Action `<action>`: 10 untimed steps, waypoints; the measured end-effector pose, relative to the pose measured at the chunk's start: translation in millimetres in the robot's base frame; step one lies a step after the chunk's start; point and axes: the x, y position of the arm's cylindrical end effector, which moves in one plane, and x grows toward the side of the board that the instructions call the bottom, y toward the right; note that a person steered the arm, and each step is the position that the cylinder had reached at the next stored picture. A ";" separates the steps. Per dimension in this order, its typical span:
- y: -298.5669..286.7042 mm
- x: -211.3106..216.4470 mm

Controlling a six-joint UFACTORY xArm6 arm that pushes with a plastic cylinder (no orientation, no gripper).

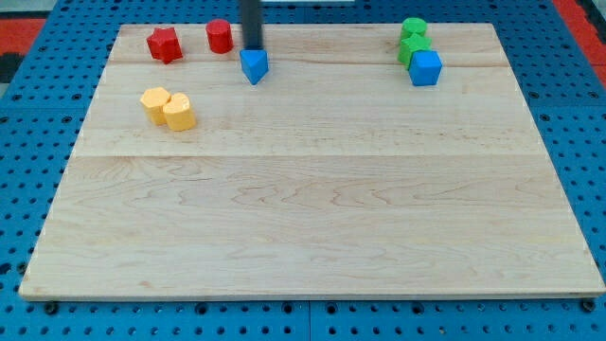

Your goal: Move the blue triangle closer to the line of blocks

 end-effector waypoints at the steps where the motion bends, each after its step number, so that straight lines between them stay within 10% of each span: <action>1: -52.8 -5.3; 5: 189.4 32.3; 7: 50.2 22.0; 8: 104.5 -14.2; 10: 184.7 45.7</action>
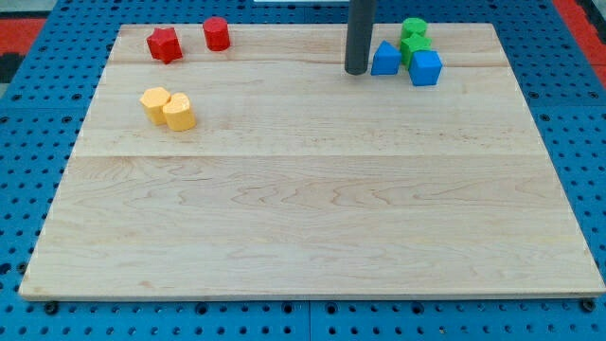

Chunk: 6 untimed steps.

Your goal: Move the blue triangle closer to the line of blocks

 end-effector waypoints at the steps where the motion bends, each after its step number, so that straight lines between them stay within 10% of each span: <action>1: 1.1 0.0; 6: -0.8 -6.6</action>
